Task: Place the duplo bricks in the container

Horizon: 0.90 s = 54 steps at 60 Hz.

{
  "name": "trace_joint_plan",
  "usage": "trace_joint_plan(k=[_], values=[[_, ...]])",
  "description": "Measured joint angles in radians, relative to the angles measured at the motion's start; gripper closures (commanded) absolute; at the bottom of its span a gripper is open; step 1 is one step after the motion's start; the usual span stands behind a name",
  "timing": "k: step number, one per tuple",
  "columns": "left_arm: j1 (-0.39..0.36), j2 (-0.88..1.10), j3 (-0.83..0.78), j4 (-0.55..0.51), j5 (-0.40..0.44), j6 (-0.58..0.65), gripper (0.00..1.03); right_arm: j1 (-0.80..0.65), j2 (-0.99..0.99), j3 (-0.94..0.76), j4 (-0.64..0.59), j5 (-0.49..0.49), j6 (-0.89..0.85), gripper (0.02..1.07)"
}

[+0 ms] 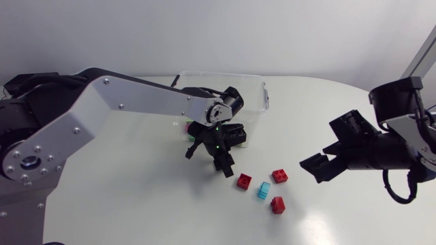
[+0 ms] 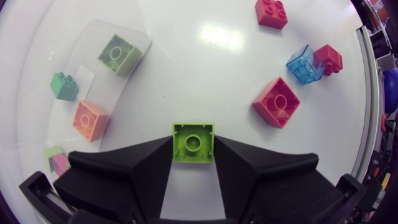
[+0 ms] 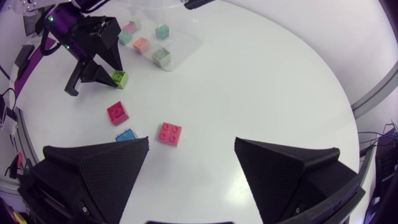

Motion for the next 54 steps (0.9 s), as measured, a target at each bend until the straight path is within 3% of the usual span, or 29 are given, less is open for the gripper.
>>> trace_joint_plan(k=[22,54], values=[[0.000,-0.039,-0.042,-0.026,0.001,-0.003,0.69,0.057,0.129,-0.014,0.001,-0.013,0.035,0.07],[0.018,-0.405,-0.122,-0.024,0.005,-0.023,0.68,0.144,0.463,0.103,0.079,0.077,0.107,0.08]])
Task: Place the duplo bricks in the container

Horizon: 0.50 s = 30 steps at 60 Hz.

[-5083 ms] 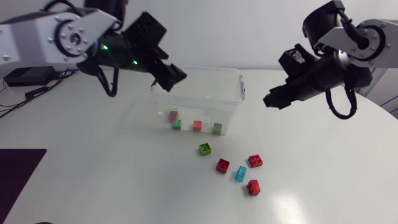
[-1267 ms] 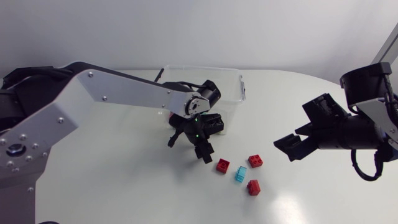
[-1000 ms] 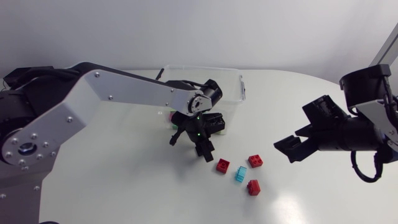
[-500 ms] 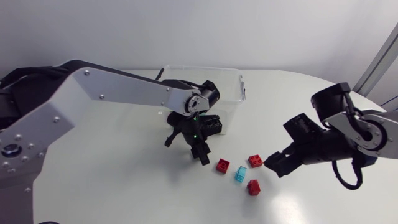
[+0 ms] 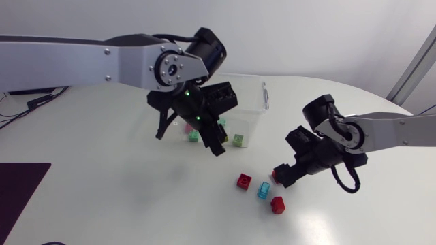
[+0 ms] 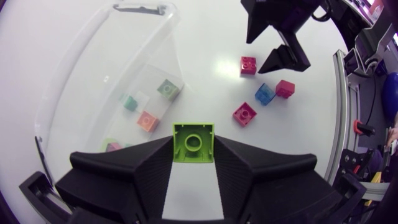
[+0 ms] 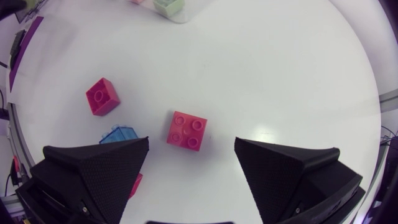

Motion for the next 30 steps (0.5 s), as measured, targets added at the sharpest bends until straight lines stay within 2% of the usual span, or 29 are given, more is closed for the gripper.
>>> trace_joint_plan(k=[9,18,24,30], values=[[0.039,-0.053,0.000,0.048,0.000,-0.016,0.68,0.023,0.074,0.016,0.026,0.027,0.013,0.10],[0.082,-0.085,0.000,0.136,0.000,-0.047,0.67,0.050,0.119,0.037,0.039,0.053,0.037,0.20],[0.110,-0.096,0.000,0.211,0.000,-0.066,0.67,0.066,0.136,0.050,0.046,0.071,0.050,0.28],[0.134,-0.096,0.000,0.306,0.000,-0.089,0.66,0.075,0.148,0.056,0.048,0.089,0.056,0.42]])
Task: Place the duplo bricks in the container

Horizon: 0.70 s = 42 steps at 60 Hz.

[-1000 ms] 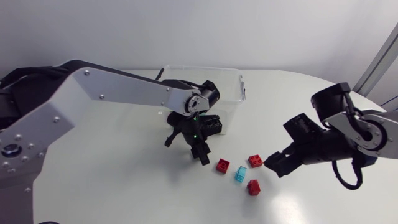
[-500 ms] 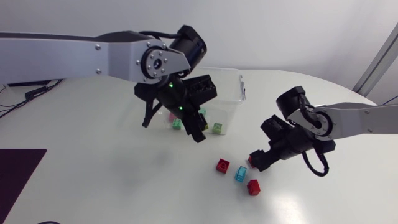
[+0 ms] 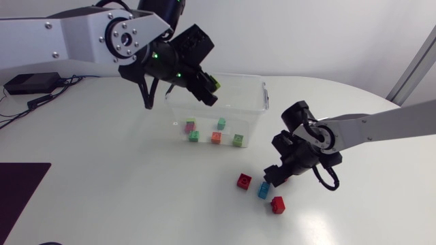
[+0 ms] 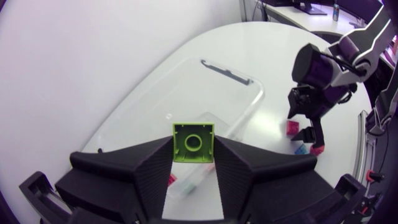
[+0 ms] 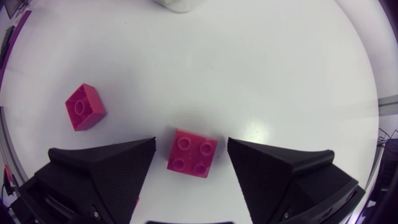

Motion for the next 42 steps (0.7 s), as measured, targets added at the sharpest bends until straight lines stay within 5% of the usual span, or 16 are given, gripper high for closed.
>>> trace_joint_plan(k=[8,22,29,36,42], values=[[0.027,0.007,0.000,0.088,0.000,-0.026,0.66,0.005,0.006,0.001,0.001,0.018,0.000,0.69],[0.054,0.088,0.000,0.188,0.000,-0.060,0.62,0.003,0.004,0.001,0.000,0.022,0.000,0.70],[0.074,0.134,0.000,0.220,0.000,-0.072,0.46,-0.001,-0.037,-0.002,-0.018,0.024,0.000,0.70],[0.085,0.166,0.000,0.239,0.000,-0.072,0.08,-0.011,-0.119,-0.002,-0.056,0.029,0.000,0.70],[0.085,0.172,0.000,0.243,0.000,-0.072,0.05,-0.016,-0.197,0.001,-0.097,0.040,0.000,0.70]])
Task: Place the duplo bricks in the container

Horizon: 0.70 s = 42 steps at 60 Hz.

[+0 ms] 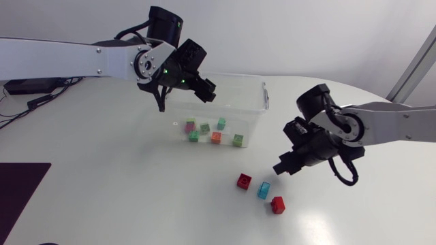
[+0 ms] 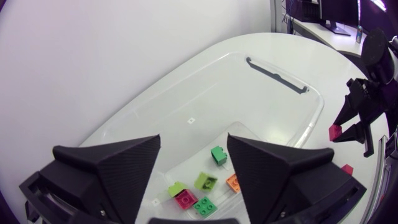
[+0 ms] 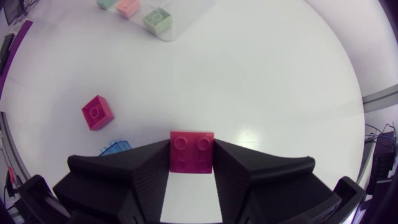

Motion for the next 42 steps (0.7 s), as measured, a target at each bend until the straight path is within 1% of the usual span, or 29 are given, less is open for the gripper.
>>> trace_joint_plan(k=[6,12,20,31,42], values=[[0.000,0.000,0.000,0.006,0.000,0.000,0.05,0.000,-0.042,0.021,-0.030,0.008,0.000,0.70],[0.001,-0.013,-0.013,0.006,0.000,0.000,0.05,0.000,-0.066,0.076,-0.056,0.011,0.000,0.70],[0.008,-0.101,-0.077,0.003,0.002,0.000,0.05,0.000,-0.083,0.171,-0.084,0.012,0.000,0.70],[0.014,-0.249,-0.155,-0.031,0.052,0.010,0.05,0.012,-0.083,0.299,-0.107,0.026,0.004,0.70],[0.014,-0.353,-0.265,-0.087,0.112,0.056,0.05,0.070,-0.026,0.448,-0.115,0.048,0.019,0.70]])
